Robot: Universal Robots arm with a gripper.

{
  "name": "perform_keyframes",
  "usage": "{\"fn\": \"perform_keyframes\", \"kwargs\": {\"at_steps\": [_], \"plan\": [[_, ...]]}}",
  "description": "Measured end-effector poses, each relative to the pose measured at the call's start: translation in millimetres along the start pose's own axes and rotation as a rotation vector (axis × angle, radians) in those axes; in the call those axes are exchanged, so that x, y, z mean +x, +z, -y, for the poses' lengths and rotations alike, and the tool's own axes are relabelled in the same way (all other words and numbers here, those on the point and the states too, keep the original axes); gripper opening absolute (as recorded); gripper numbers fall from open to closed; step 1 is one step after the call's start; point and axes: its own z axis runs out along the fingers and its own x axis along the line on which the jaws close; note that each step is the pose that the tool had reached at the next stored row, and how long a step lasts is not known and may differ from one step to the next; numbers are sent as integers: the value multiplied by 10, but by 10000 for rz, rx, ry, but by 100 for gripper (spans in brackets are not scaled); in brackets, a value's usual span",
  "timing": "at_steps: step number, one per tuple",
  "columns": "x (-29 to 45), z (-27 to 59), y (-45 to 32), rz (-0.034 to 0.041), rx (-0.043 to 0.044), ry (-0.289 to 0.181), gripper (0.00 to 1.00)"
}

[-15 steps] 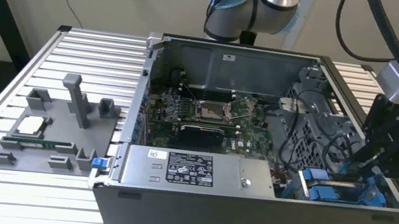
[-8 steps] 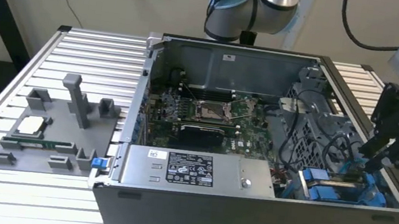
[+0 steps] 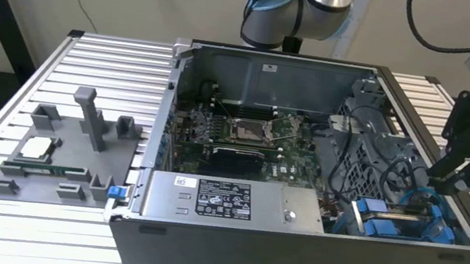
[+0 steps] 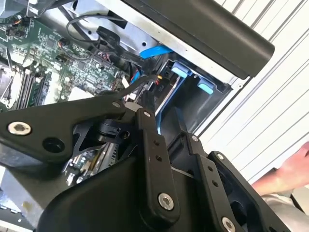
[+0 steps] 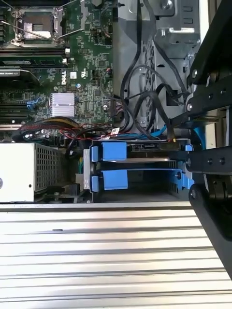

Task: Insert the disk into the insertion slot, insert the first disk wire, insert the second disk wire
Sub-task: 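Insert the first disk wire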

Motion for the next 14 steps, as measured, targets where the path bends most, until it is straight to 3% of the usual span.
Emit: {"fn": "perform_keyframes", "kwargs": {"at_steps": [8, 14], "plan": [[-1, 18, -7, -3, 0, -1, 100], [-15, 107, -11, -1, 0, 0, 100]]}}
